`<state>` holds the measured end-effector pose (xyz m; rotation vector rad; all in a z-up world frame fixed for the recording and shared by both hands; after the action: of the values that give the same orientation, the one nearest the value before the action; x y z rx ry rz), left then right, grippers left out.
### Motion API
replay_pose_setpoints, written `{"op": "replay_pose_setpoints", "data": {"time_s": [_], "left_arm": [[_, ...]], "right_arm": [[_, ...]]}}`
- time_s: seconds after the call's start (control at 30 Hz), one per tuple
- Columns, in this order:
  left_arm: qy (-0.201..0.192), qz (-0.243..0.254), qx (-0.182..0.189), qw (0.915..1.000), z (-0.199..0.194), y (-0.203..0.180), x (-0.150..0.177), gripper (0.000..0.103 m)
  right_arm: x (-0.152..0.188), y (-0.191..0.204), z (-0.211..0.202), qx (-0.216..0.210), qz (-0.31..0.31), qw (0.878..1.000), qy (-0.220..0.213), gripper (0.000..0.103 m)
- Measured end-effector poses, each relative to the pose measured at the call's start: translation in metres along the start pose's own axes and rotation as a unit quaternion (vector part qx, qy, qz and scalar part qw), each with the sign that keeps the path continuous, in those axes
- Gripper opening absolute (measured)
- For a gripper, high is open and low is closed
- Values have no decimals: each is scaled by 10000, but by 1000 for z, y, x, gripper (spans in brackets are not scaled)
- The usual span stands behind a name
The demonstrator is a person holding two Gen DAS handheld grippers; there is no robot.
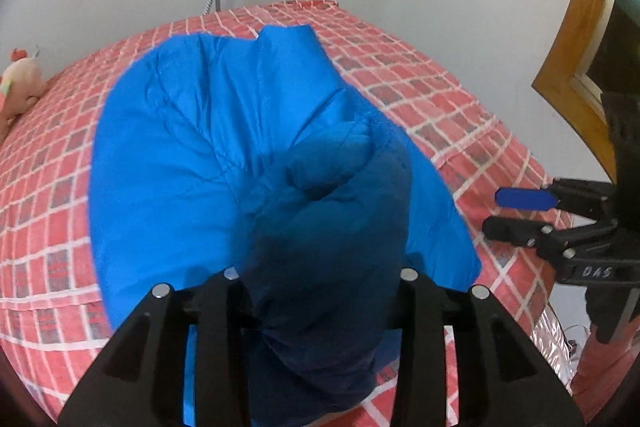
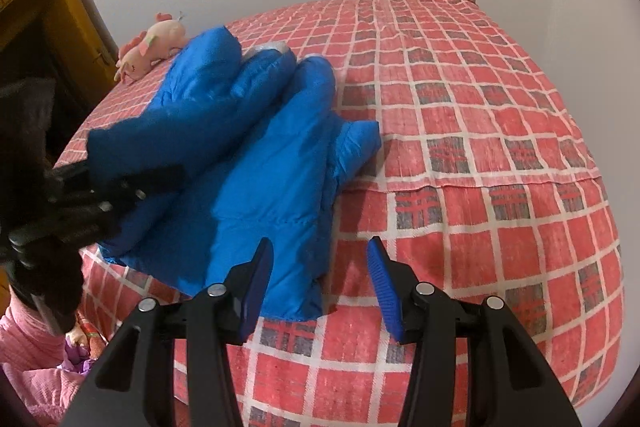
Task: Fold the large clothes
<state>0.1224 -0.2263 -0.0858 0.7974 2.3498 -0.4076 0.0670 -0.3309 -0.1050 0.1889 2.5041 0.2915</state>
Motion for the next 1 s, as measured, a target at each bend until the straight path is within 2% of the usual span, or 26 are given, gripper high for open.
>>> {"op": "replay_pose_setpoints", "data": {"time_s": [0.2,0.33,0.47,0.6,0.63,0.73,0.87,0.97,1.0], "left_arm": [[-16,-139,177,9997,4,4,4,35],[-116,-85,329,9994,-14,-5,3,44],[-341,-155,726,9967,-49,-10,-1,61],[-647,-350,1364,9879,-88,-8,-6,64],[-747,-406,1419,9862,-98,-4,-8,65],[-976,-455,1049,9886,-112,15,-13,66],[-1018,-718,24,9922,-106,62,-16,66],[-927,-778,-824,9892,-92,96,-12,66],[-872,-797,-897,9889,-89,105,-14,66]], "right_arm": [[-3,1,3,-39,38,10000,32,49],[-10,7,-3,-117,18,9999,-37,53],[-25,12,-12,-178,42,9997,-153,62],[-42,21,-16,-579,177,9981,-104,71],[-46,25,-15,-666,192,9976,-66,75],[-55,39,-10,-883,178,9959,104,80],[-65,58,6,-1311,334,9896,487,84],[-73,69,23,-1461,460,9854,746,89],[-75,71,29,-1472,511,9841,854,90]]}}
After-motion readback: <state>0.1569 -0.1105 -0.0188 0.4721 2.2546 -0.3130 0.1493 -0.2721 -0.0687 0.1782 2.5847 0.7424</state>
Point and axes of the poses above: each gripper's, at about its wrist camera, not at the fingertips, and z roughly the way its jaws point, y to its left, x to its underside, the point moved 7 cm from there along z, roughly the way its jaws point, and after that the axes turned 4 degrees about z, right-handed, at the moved point
